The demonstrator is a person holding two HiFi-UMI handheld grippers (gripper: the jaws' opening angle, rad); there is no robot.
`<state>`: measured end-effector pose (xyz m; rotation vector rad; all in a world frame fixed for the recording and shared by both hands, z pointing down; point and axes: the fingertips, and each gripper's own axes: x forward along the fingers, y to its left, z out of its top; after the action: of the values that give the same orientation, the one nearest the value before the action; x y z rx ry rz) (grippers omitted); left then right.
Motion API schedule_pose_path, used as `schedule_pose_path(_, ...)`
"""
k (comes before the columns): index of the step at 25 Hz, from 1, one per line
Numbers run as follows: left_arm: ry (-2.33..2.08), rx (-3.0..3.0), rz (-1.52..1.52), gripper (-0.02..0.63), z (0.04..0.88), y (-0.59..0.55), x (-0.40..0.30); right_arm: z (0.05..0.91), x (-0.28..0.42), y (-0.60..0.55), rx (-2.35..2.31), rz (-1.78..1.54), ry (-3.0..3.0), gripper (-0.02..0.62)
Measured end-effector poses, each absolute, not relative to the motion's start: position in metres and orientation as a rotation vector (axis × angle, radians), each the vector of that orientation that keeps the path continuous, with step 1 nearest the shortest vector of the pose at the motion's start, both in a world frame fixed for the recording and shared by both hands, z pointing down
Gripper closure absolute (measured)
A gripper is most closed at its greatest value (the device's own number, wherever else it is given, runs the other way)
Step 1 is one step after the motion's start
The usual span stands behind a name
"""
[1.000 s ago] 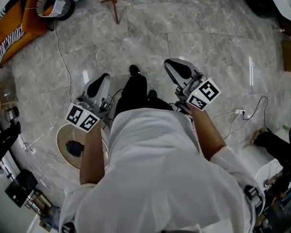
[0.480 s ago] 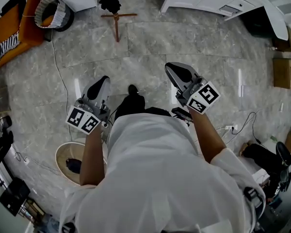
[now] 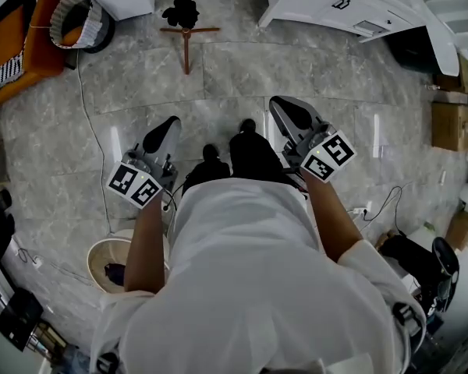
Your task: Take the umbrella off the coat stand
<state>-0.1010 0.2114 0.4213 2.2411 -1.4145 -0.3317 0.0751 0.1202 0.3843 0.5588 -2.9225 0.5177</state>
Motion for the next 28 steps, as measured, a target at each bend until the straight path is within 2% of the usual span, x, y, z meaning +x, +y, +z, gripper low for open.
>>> schedule_pose_path(11,-1.478,2.178,-0.270,0.589,0.437,0.110,-0.114,0.400,0.043,0.001,0.490,0.674,-2.967,0.580)
schedule_pose_path(19,-1.637,2.110,-0.157,0.589,0.444,-0.007,-0.140,0.400,0.003,-0.105,0.262,0.490,-2.965,0.580)
schedule_pose_path(28,-1.759,2.015,-0.022,0.586,0.474,-0.107,-0.193,0.427,-0.055,-0.171,0.110,0.551,-2.943,0.580)
